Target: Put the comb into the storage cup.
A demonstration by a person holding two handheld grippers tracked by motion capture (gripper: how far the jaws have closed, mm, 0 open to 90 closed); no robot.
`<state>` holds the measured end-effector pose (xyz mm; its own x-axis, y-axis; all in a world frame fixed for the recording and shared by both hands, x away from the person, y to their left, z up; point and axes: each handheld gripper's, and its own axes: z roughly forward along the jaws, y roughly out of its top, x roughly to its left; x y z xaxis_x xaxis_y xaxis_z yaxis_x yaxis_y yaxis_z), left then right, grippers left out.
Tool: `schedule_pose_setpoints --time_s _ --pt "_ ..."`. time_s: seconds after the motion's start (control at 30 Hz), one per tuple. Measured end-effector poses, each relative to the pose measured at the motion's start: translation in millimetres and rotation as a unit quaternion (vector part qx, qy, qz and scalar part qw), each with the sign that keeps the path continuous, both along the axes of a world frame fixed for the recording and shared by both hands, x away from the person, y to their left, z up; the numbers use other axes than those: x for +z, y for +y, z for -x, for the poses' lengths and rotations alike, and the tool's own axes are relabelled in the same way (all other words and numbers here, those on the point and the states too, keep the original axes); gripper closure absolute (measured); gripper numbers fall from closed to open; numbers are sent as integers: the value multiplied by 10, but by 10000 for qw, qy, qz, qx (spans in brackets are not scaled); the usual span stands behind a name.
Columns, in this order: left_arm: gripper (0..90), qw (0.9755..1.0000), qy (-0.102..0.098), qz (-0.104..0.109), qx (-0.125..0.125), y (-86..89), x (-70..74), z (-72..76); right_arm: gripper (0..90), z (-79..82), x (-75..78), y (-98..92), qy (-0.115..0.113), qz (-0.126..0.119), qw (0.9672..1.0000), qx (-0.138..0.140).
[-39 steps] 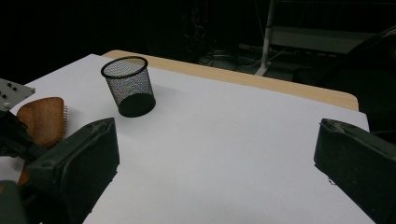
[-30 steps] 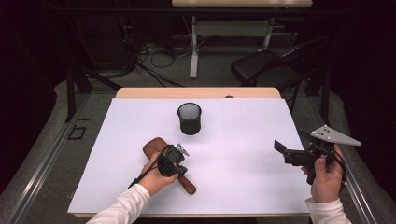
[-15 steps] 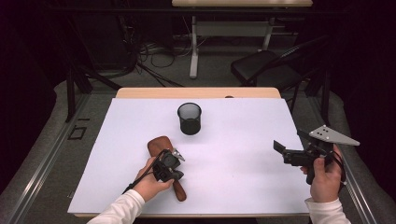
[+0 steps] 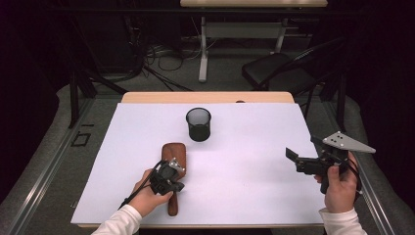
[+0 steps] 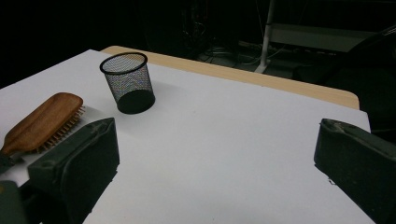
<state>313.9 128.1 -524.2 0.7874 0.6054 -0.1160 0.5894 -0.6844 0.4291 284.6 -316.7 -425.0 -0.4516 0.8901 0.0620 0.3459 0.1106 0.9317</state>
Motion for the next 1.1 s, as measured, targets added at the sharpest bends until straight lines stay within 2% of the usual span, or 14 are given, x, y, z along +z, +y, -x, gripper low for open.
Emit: schedule_pose_setpoints --time_s 0.4,0.73,1.1 --pt "900 9996 5 140 261 262 1 30 0 39 -13 -16 13 2 10000 -60" --pt "900 9994 -22 250 250 249 -8 28 0 92 -12 -72 7 -24 9999 -149" --pt "900 9984 -29 363 436 353 -8 72 0 58 -9 -53 -11 -19 9999 -105"
